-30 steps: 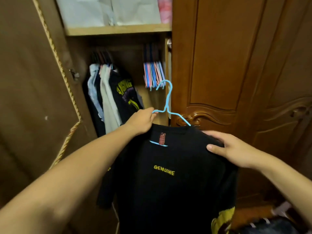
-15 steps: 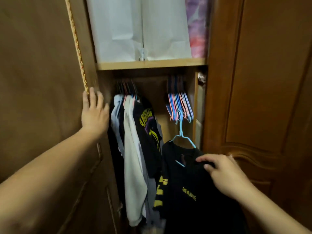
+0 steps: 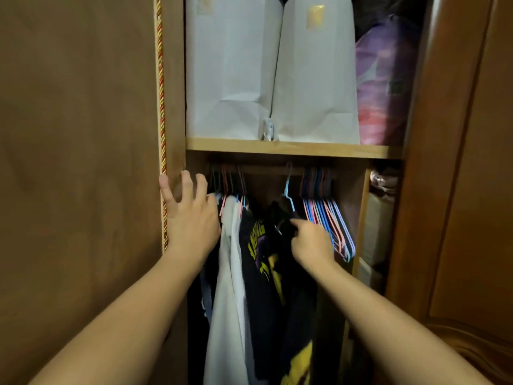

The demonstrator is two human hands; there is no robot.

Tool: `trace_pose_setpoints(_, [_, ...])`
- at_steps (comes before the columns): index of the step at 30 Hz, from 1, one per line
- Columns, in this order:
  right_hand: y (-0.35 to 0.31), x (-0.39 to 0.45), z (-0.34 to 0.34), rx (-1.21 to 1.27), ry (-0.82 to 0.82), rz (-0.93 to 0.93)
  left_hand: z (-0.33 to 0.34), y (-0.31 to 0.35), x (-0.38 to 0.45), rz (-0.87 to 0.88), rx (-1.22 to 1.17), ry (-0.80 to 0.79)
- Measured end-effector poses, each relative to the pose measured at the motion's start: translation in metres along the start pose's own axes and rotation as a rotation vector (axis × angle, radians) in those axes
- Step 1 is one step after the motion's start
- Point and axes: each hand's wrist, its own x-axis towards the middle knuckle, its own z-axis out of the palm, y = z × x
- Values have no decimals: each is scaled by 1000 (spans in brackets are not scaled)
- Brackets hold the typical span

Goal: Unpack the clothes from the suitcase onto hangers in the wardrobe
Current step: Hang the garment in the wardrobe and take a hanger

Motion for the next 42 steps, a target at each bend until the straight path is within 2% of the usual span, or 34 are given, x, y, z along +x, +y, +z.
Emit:
trace_pose_setpoints(3, [3, 55, 24, 1, 42, 5, 1, -7, -4, -23, -43, 72])
trace_pose_setpoints(6, [7, 99, 42, -40, 24, -8, 10, -15, -6, 41, 8, 85])
trace_pose_setpoints(13, [29, 113, 84, -34, -121, 29, 13, -15, -8, 87, 33, 167])
trace_pose_setpoints(20, [55, 68, 115, 501, -273, 67, 11, -13, -9, 62, 26, 186])
trace_pose_setpoints(23, [36, 71, 128, 663, -347, 96, 12, -12, -8, 67, 28, 173])
trace_pose_setpoints(27, [-16, 74, 145, 573, -466, -114, 10, -13, -8, 78, 39, 143])
trace_pose_setpoints(29, [-31, 76, 145, 531, -575, -159, 10, -13, -9, 84, 40, 135])
trace_pose_setpoints(34, [1, 66, 124, 464, -790, -314, 9, -13, -9, 72, 24, 108])
trace_pose_setpoints(35, [12, 60, 115, 439, -738, -344, 9, -13, -9, 68, 15, 103])
trace_pose_setpoints(36, [28, 58, 109, 374, -586, -378, 9, -13, -10, 64, 1, 98])
trace_pose_setpoints(38, [60, 61, 94, -30, -136, -435, 9, -13, -10, 61, -11, 100])
trace_pose_setpoints(39, [75, 67, 86, -284, 40, -401, 9, -13, -10, 61, -17, 99])
trace_pose_setpoints(40, [86, 72, 77, -471, 132, -321, 8, -13, -10, 64, -24, 96])
trace_pose_setpoints(42, [97, 80, 64, -651, 104, -203, 6, -14, -10, 70, -26, 86])
